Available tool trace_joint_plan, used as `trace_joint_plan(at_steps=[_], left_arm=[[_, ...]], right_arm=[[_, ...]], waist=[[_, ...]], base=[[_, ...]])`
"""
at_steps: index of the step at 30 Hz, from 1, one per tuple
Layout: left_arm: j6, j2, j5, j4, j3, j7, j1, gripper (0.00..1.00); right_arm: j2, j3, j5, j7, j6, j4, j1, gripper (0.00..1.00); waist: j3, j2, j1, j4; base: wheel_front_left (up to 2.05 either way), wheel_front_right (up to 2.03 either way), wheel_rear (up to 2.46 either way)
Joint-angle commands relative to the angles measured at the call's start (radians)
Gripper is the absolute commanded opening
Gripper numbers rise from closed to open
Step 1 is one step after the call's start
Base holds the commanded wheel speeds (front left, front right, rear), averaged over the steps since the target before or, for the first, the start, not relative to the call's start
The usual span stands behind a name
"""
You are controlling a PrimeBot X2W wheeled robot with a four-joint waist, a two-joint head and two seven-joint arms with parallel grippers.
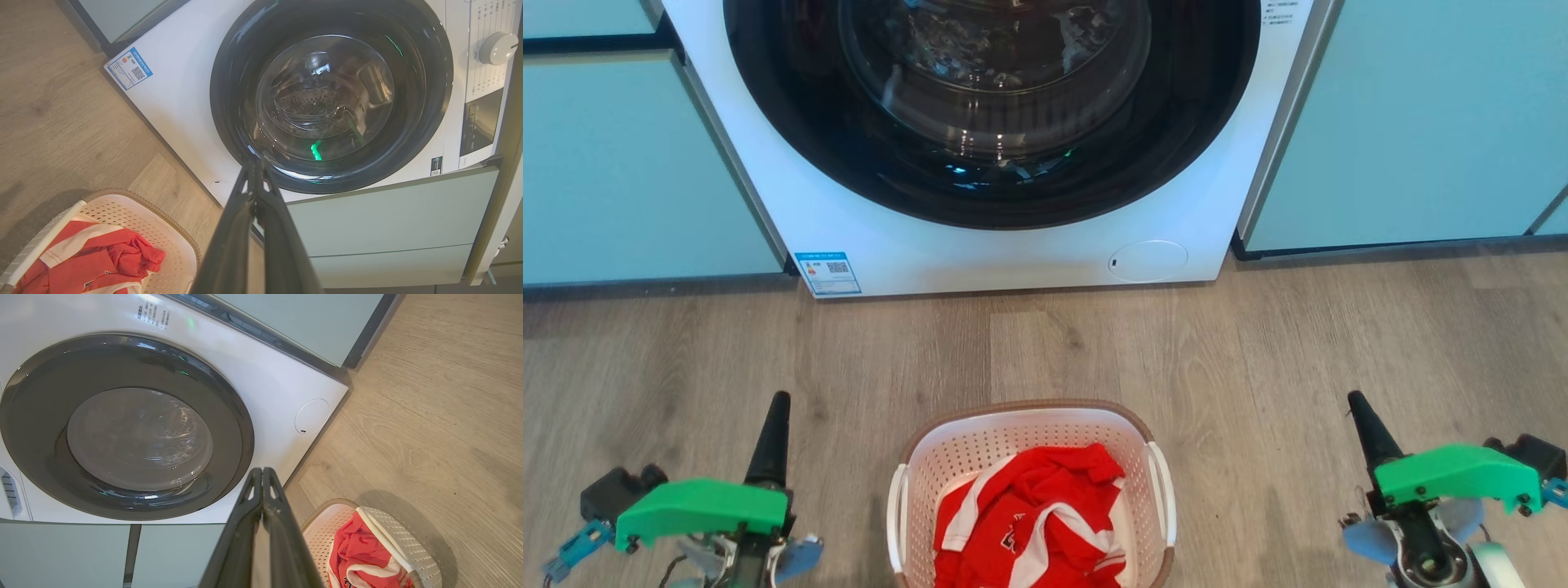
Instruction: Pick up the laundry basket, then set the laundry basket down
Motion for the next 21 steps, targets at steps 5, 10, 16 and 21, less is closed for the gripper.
trace_joint_plan(at_steps=[5, 10, 16, 21], left_arm=[[-0.009, 0.019, -0.071, -0.017, 0.041, 0.017, -0.061, 0.0], [-0.012, 0.018, -0.128, -0.009, 0.05, 0.032, -0.072, 0.0], [-0.015, 0.018, -0.197, 0.0, 0.06, 0.049, -0.084, 0.0], [-0.018, 0.017, -0.254, 0.007, 0.069, 0.065, -0.094, 0.0]], right_arm=[[-0.013, -0.007, 0.063, 0.021, 0.005, -0.031, -0.051, 0.0], [-0.012, -0.021, 0.114, 0.036, 0.006, -0.031, -0.053, 0.0], [-0.012, -0.037, 0.174, 0.053, 0.006, -0.031, -0.057, 0.0], [-0.011, -0.051, 0.224, 0.068, 0.006, -0.03, -0.059, 0.0]], waist=[[-0.001, 0.0, 0.0, 0.003], [-0.002, 0.0, 0.0, 0.006], [-0.004, 0.0, 0.0, 0.01], [-0.005, 0.0, 0.0, 0.014]], base=[[0.0, 0.0, 0.0], [0.0, 0.0, 0.0], [0.0, 0.0, 0.0], [0.0, 0.0, 0.0]])
